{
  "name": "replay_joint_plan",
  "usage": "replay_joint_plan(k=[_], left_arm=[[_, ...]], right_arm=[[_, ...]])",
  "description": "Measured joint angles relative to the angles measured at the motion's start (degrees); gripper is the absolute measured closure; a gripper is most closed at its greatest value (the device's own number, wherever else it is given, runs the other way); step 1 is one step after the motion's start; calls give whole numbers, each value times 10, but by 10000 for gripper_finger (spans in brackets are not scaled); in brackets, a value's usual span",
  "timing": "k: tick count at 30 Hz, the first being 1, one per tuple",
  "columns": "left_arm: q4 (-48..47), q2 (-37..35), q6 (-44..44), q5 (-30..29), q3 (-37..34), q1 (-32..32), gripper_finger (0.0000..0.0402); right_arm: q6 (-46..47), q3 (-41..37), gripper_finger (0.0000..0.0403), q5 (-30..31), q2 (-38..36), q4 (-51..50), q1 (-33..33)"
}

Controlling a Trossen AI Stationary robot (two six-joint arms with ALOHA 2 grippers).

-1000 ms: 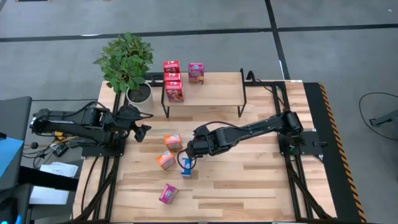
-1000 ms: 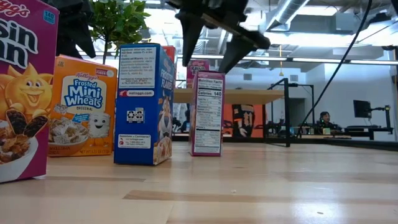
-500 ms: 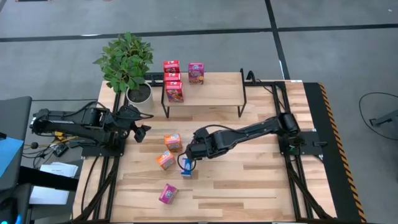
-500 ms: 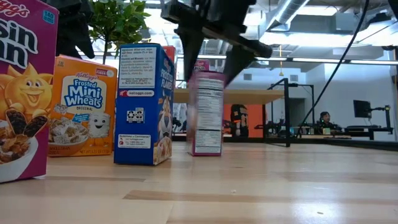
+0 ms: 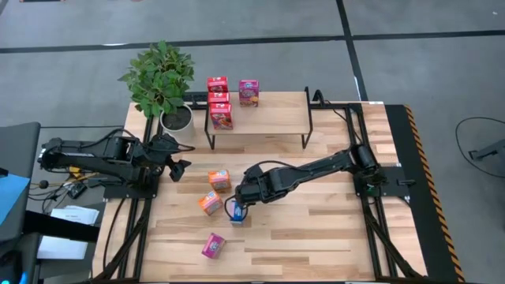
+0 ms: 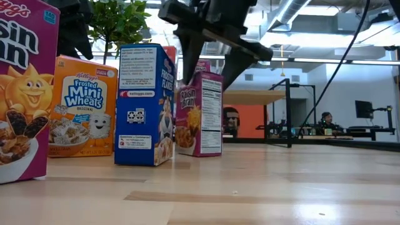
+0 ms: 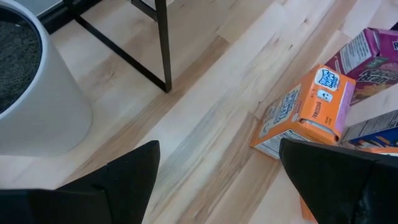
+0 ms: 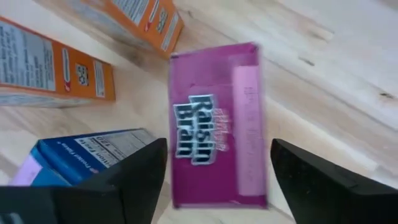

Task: Stack cereal on shelf
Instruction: Put the top violet cereal box on the shelf aligned with the other violet cereal box on the shelf

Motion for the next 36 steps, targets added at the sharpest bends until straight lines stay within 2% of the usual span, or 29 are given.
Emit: replay_joint_plan(k=[13, 23, 31, 36], left_arm=[[0, 0, 7, 0, 0, 0, 81], [-1, 0, 7, 0, 0, 0, 81], [0, 0, 7, 0, 0, 0, 81], [0, 0, 8, -2, 0, 0, 81]], right_arm=[[-37, 0, 181, -10, -3, -6, 0], [-85, 5, 226, -25, -3, -9, -2], [-201, 85, 222, -26, -3, -91, -24], [-331, 169, 226, -23, -3, -174, -56]])
